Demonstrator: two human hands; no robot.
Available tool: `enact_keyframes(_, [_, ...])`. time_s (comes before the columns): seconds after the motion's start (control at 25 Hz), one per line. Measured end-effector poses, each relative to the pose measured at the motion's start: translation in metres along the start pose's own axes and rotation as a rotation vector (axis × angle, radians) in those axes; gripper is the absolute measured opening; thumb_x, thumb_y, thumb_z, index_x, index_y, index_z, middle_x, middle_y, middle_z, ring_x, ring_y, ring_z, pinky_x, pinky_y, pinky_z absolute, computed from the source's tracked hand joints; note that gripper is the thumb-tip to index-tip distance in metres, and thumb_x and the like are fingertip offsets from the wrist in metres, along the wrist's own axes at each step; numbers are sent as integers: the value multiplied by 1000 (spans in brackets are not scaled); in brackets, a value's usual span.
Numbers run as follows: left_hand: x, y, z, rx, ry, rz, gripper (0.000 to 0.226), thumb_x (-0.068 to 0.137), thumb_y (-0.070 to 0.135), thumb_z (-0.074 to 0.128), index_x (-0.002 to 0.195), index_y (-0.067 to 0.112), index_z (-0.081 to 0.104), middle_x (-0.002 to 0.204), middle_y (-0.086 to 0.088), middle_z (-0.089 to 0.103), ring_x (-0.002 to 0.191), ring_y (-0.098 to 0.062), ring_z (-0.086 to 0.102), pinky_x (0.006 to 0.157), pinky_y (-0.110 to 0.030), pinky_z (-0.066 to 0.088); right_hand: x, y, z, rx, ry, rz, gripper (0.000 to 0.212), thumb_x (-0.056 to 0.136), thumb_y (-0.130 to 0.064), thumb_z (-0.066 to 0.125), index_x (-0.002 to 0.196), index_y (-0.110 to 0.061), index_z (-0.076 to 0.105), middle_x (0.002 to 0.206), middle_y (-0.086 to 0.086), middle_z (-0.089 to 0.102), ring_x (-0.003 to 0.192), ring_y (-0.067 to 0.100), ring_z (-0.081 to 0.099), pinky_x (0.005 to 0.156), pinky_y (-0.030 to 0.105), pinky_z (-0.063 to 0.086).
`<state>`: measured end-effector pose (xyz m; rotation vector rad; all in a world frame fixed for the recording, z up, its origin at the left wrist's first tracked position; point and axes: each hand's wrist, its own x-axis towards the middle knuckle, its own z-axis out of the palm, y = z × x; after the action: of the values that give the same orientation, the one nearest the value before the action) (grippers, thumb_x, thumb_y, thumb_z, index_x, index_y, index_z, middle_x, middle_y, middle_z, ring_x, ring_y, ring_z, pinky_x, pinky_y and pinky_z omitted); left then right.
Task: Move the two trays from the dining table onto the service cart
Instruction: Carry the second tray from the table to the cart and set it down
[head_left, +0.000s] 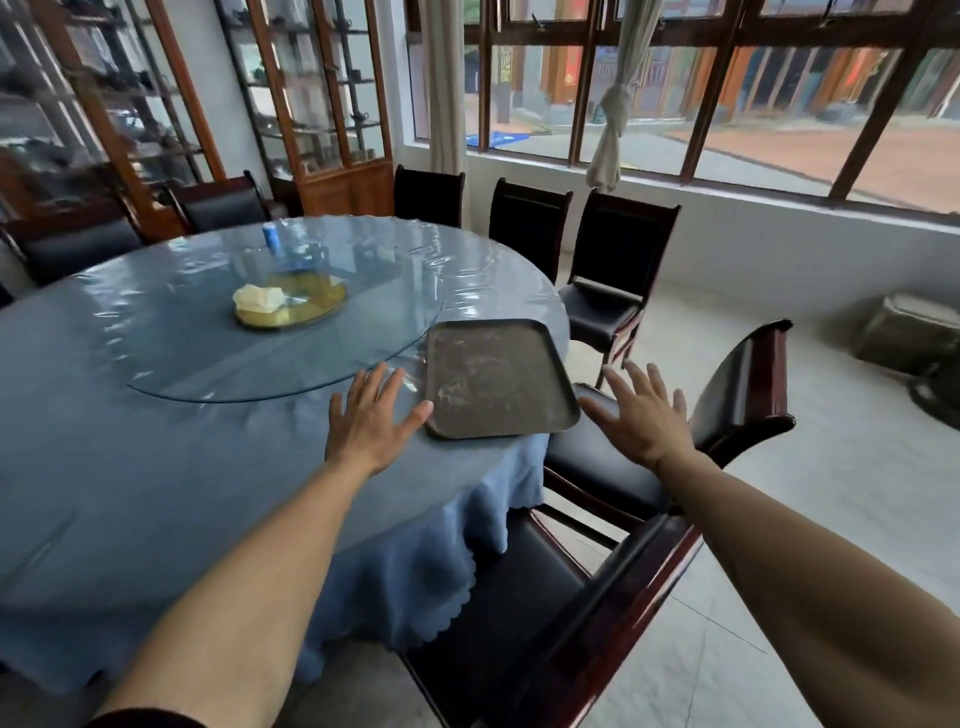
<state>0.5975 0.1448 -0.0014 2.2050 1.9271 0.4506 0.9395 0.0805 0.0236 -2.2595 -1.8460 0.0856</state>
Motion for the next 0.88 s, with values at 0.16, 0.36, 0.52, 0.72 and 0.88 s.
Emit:
enact_keyframes(0.16, [59,10,23,23,-30,-52,78,94,70,32,159,30,17,169,3,4,155,-18,-3,122,-49,-2,83,12,17,35,-30,-34,76,91,-72,27,154,-30,22,165,2,10,151,24,-2,118,59,7])
enact_keyframes(0.36, [136,22,55,49,-79,-120,81,93,74,29,159,29,17,169,4,2,155,-17,-4,123,-48,-1,175,34,45,25,-87,-42,76,90,-73,26,153,-30,23,164,2,13,151,25,2,117,59,11])
enact_keyframes(0.52, [193,18,88,78,-117,-161,84,90,77,26,159,30,19,169,4,5,155,-19,-1,122,-49,3,242,50,75,22,-143,-55,79,90,-74,26,153,-28,23,164,3,14,151,26,4,117,58,14])
enact_keyframes(0.72, [254,-2,138,150,-177,-191,81,92,73,29,159,29,18,169,4,7,155,-20,2,122,-50,4,314,64,132,-39,-202,-70,80,89,-75,23,152,-26,25,162,6,19,149,29,11,112,57,20])
enact_keyframes(0.88, [287,-20,181,138,-230,-257,81,93,71,32,159,26,18,168,3,10,154,-20,11,120,-47,15,360,68,192,-39,-273,-67,78,86,-76,24,144,-24,33,148,12,41,135,35,37,103,54,39])
